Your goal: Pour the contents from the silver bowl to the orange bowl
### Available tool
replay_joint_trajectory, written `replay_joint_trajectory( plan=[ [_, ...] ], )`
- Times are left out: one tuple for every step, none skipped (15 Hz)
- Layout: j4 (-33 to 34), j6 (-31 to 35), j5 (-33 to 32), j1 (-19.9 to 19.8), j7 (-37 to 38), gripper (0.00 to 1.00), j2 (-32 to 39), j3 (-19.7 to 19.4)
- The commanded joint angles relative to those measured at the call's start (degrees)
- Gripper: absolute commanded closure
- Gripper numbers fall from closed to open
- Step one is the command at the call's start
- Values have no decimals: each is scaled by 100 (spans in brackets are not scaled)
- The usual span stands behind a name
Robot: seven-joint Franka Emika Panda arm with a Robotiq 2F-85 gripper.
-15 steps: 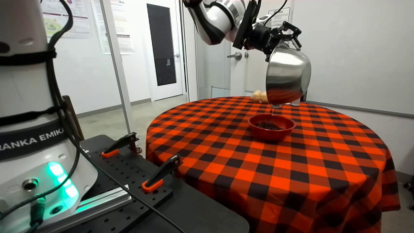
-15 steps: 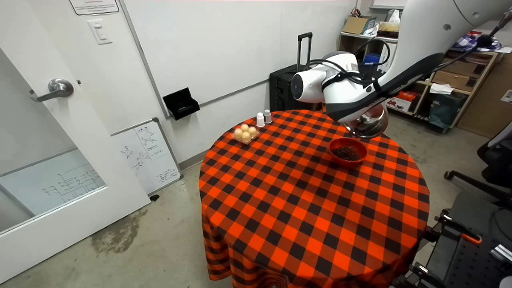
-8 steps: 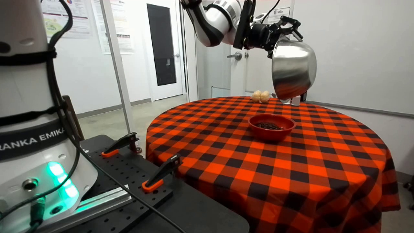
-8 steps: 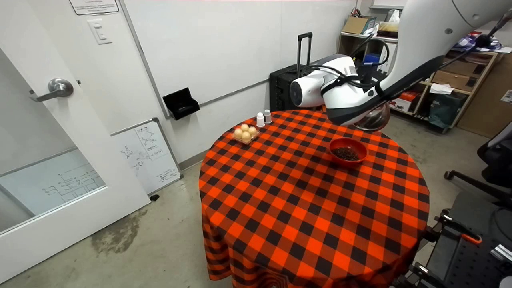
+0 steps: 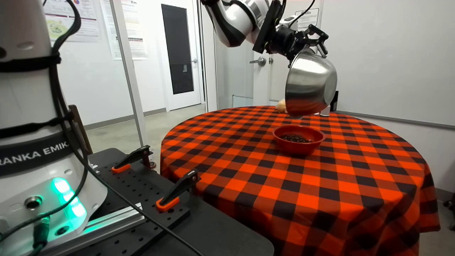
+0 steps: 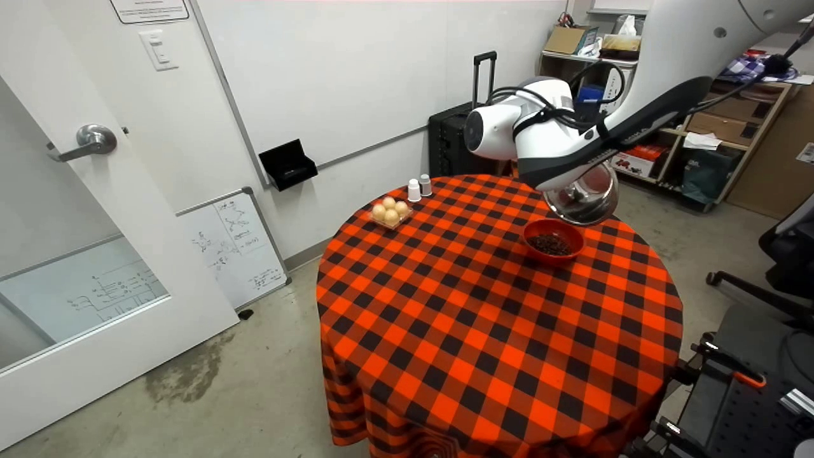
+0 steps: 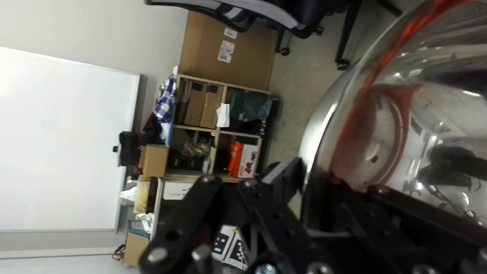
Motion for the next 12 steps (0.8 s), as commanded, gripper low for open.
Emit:
replay_joint_trajectory(
  plan=[
    [75, 493, 765, -315, -875, 98, -512, 112],
    [121, 619, 1003, -368, -1117, 98, -625, 106],
    [176, 735, 1241, -400, -1350, 98, -736, 108],
    [220, 861, 1492, -422, -1554, 98, -829, 109],
    [259, 975, 1753, -427, -1738, 98, -902, 116],
    [299, 1071, 2044, -421, -1907, 98, -952, 126],
    [326, 1167, 2339, -396, -2036, 98, -977, 143],
    [337, 1281, 2641, -376, -2162, 98, -999, 159],
    [360, 1397, 2960, -344, -2244, 98, -972, 189],
    [367, 1523, 3271, -322, -2322, 98, -956, 214],
    [363, 1684, 3589, -287, -2373, 98, -926, 244],
    [359, 1834, 3899, -254, -2443, 98, -888, 274]
  ],
)
